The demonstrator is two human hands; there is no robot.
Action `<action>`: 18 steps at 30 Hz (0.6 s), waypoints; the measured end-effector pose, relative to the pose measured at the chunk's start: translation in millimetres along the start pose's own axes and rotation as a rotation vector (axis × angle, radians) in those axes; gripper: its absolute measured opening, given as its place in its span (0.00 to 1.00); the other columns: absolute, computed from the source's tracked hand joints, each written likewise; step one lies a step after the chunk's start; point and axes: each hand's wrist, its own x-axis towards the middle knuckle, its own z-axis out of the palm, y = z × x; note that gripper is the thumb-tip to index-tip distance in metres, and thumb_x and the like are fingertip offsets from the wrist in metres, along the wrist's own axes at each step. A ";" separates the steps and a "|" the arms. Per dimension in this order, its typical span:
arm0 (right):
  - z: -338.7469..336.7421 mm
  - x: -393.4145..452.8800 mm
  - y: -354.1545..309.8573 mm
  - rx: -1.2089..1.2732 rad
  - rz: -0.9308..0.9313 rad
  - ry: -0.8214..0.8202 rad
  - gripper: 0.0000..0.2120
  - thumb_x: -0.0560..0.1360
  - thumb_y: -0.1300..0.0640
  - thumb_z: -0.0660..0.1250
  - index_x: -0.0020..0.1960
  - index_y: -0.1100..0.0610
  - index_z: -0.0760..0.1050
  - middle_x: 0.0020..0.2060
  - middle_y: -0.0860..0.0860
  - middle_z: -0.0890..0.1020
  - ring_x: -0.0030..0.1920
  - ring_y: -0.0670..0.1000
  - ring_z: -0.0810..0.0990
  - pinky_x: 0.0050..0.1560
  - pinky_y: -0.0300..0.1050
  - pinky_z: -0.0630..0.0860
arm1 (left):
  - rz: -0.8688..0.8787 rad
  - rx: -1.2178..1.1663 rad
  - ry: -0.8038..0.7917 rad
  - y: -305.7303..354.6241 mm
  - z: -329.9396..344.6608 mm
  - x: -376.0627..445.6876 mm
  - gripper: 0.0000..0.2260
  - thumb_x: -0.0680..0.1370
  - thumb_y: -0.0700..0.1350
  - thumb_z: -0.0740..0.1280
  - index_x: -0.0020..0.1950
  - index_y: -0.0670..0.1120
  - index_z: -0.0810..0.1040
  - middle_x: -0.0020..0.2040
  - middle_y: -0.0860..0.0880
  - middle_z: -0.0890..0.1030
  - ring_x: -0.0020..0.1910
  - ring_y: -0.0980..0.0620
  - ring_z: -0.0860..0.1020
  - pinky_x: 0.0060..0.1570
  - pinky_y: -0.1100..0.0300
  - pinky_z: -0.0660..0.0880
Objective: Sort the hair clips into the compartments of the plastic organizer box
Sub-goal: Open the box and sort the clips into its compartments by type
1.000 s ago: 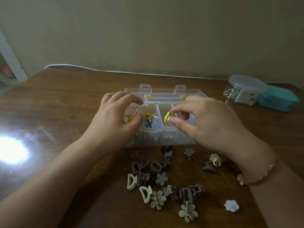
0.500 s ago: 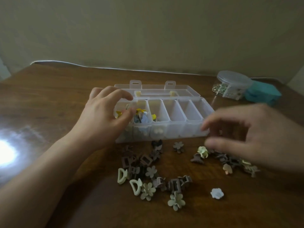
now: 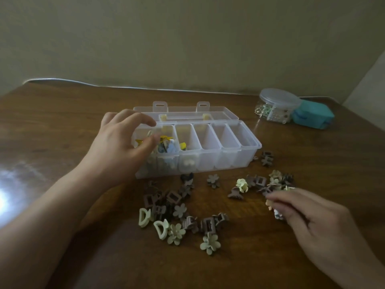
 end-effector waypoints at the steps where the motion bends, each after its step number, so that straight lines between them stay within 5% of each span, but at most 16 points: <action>1: 0.9 1.7 2.4 -0.019 0.036 0.021 0.10 0.74 0.56 0.66 0.53 0.54 0.83 0.44 0.42 0.82 0.46 0.33 0.78 0.45 0.21 0.70 | 0.001 0.001 -0.001 -0.1 -0.1 0.0 0.20 0.74 0.61 0.59 0.61 0.55 0.76 0.63 0.57 0.72 0.69 0.50 0.62 0.57 0.53 0.63; 7: 12.8 5.3 10.8 -0.171 0.115 0.010 0.13 0.76 0.68 0.65 0.55 0.57 0.82 0.45 0.44 0.79 0.48 0.39 0.76 0.45 0.22 0.69 | 0.008 0.004 -0.004 -2.1 -0.1 0.3 0.20 0.75 0.62 0.59 0.61 0.55 0.77 0.61 0.60 0.71 0.69 0.52 0.62 0.58 0.53 0.63; 11: 8.9 6.5 4.2 -0.144 0.128 -0.076 0.11 0.78 0.53 0.64 0.57 0.51 0.81 0.49 0.39 0.77 0.48 0.36 0.75 0.47 0.22 0.68 | 0.010 -0.002 -0.006 -1.6 -0.6 0.9 0.20 0.75 0.62 0.59 0.61 0.55 0.77 0.61 0.60 0.70 0.69 0.53 0.62 0.58 0.54 0.63; 14: 6.4 8.0 -1.5 -0.131 0.165 -0.162 0.16 0.70 0.57 0.75 0.55 0.45 0.79 0.48 0.34 0.76 0.49 0.32 0.74 0.48 0.20 0.66 | 0.014 -0.001 -0.001 -1.1 -1.3 0.6 0.19 0.75 0.61 0.60 0.61 0.54 0.77 0.61 0.60 0.70 0.68 0.53 0.61 0.58 0.54 0.63; 18: 0.7 15.9 -12.3 -0.128 0.138 -0.230 0.17 0.71 0.57 0.73 0.47 0.37 0.72 0.48 0.29 0.74 0.49 0.32 0.73 0.46 0.23 0.68 | 0.014 0.006 -0.005 -0.7 -2.1 -0.1 0.19 0.76 0.61 0.60 0.61 0.54 0.77 0.61 0.59 0.71 0.67 0.53 0.62 0.57 0.55 0.62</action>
